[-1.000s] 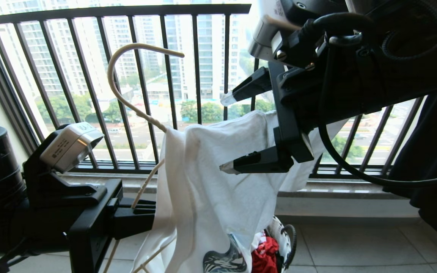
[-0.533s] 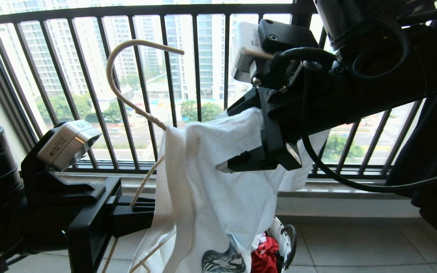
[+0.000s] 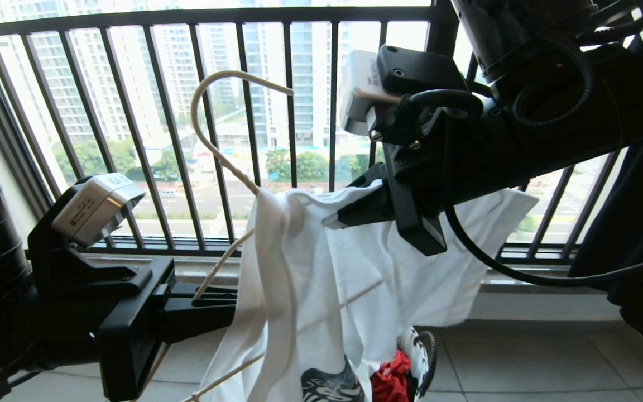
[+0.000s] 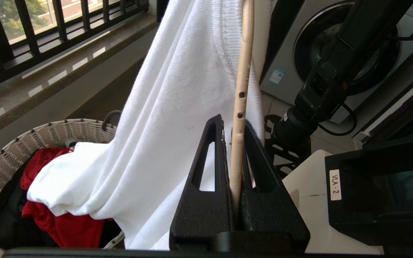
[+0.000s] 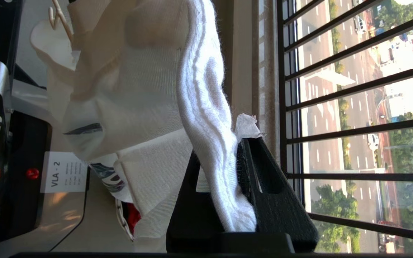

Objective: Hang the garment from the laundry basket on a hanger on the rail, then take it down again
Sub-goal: Hang the clothes on the clothes rack

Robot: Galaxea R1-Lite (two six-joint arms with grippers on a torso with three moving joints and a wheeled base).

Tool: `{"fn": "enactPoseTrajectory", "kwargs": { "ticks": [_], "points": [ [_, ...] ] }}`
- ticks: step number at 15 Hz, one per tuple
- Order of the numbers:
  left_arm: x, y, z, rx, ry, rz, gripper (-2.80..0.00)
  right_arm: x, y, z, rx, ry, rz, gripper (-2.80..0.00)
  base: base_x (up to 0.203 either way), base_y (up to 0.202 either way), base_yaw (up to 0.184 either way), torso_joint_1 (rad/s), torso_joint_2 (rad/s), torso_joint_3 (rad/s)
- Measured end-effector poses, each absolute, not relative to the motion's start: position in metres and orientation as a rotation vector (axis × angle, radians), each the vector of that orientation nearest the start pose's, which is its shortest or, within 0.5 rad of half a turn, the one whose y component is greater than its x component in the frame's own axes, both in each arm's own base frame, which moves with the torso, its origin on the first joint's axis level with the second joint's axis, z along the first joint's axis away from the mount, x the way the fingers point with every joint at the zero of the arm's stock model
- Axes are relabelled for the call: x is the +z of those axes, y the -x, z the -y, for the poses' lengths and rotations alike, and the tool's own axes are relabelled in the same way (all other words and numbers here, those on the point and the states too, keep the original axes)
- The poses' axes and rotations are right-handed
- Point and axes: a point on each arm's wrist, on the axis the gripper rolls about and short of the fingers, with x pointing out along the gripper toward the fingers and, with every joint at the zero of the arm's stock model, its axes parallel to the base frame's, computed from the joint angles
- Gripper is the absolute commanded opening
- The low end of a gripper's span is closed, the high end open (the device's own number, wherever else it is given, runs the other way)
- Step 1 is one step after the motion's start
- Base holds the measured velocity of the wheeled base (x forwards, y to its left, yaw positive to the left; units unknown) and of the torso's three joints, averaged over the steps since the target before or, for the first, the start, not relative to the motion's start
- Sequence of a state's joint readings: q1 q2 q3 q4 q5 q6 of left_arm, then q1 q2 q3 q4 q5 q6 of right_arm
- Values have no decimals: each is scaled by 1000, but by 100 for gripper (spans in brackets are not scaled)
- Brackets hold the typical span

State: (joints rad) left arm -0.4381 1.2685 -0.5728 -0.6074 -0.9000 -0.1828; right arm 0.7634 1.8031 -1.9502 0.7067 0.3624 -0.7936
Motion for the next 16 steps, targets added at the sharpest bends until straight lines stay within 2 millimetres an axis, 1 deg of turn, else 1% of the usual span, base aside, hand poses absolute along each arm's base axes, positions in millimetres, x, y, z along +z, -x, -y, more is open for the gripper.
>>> {"fn": "enactPoseTrajectory", "kwargs": {
  "ticks": [4,5,11,14,16],
  "points": [
    [224,-164,96,-1323,174,-212,-280,341,-218,-220,1275,806,-118,-280,0,0,0,0,0,0],
    [224,-164,96,-1322,173,-211,0,342,-217,-219,1276,806,-122,-280,0,0,0,0,0,0],
    [224,-164,94,-1311,157,-195,0,341,-210,-211,1283,827,-126,-280,0,0,0,0,0,0],
    [235,-168,80,-1235,151,-142,0,342,-210,-207,1269,827,-128,-280,0,0,0,0,0,0],
    [248,-167,69,-1186,140,-83,0,343,-213,-202,1246,825,-136,-280,0,0,0,0,0,0]
  ]
}}
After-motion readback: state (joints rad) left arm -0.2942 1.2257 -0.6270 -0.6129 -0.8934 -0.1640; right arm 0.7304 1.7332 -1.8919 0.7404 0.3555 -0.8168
